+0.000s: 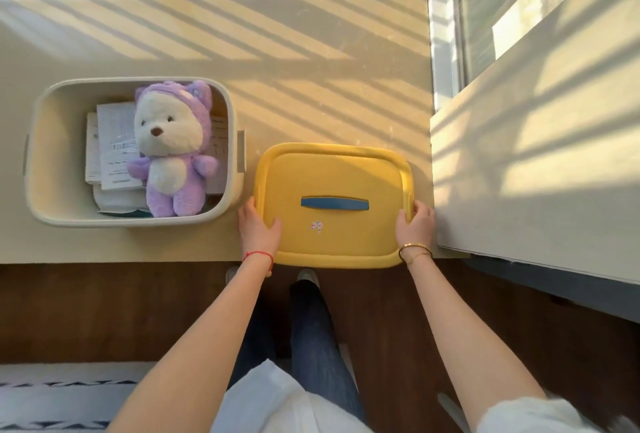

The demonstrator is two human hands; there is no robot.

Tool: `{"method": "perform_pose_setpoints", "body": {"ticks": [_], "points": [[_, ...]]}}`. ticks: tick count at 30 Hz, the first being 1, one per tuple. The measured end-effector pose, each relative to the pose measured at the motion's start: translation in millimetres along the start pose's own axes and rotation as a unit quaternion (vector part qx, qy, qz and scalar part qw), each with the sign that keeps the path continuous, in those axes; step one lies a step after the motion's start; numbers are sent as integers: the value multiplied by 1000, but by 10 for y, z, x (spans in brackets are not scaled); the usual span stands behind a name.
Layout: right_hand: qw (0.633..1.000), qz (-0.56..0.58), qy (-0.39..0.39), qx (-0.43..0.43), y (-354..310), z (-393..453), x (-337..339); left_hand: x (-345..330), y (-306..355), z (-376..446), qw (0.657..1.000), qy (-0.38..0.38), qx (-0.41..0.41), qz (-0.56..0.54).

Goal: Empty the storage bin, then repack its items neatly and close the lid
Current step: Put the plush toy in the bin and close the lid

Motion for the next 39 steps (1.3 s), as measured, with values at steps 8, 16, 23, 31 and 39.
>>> {"method": "perform_pose_setpoints", "body": {"ticks": [8, 16, 23, 31, 39], "points": [[998, 55, 31, -8, -36, -299, 532, 332, 453, -473, 998, 33, -61, -10], [987, 158, 22, 20, -351, -848, 887, 1083, 810, -741, 987, 106, -121, -17], [983, 151, -34, 102, -1080, -1447, 639, 2001, 529, -671, 983, 163, -83, -23], [977, 139, -69, 148, -2000, -1982, -161, 2965, -213, -198, 986, 162, -50, -10], [986, 116, -56, 106, -2534, -2252, -1006, 3545, -806, 539, 994, 103, -40, -1]]}}
Point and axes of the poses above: each hand's wrist, its own z-axis towards the middle knuckle, its own x-axis out of the back of the hand, y = z × x, the point moved 3 cm from there along z, towards the middle knuckle, and after that the axes turned 14 degrees about -x, right-handed, at the moved point
